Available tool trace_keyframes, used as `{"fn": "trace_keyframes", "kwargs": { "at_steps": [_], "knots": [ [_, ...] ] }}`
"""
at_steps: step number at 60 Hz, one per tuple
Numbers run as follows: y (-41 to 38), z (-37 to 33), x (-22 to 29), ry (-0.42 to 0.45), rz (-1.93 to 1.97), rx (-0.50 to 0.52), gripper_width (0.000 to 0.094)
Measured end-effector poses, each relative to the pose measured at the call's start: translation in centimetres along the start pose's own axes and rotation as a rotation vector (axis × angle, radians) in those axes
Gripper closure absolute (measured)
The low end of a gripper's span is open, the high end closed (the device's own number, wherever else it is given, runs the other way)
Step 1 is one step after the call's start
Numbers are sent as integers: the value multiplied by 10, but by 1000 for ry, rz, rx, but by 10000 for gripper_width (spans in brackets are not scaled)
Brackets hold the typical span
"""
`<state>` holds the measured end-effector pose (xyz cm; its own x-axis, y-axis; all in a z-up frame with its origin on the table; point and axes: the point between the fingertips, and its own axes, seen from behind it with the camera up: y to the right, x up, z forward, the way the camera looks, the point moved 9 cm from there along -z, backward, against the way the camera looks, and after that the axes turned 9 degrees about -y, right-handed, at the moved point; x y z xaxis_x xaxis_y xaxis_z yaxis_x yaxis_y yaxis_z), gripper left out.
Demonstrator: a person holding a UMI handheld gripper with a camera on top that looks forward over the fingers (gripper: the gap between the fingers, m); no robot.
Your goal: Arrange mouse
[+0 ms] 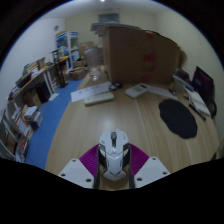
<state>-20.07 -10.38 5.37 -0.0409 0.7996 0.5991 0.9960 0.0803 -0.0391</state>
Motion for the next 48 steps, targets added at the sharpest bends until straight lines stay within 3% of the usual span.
{"fn": "trace_keyframes", "kwargs": {
  "at_steps": [4,12,18,23,33,42,43,47,48],
  "knots": [
    [-1,-24,31,83,-65,42,540],
    [54,-96,130,325,-68,16,542],
    [129,-112,184,393,-26,7,541],
    [194,-73,188,329,9,-27,545],
    [260,26,133,112,16,-37,545],
    [279,66,92,15,39,-16,535],
    [279,65,93,51,33,-15,538],
    [279,67,90,49,15,-18,542],
    [279,67,90,46,17,-17,493]
  ]
}}
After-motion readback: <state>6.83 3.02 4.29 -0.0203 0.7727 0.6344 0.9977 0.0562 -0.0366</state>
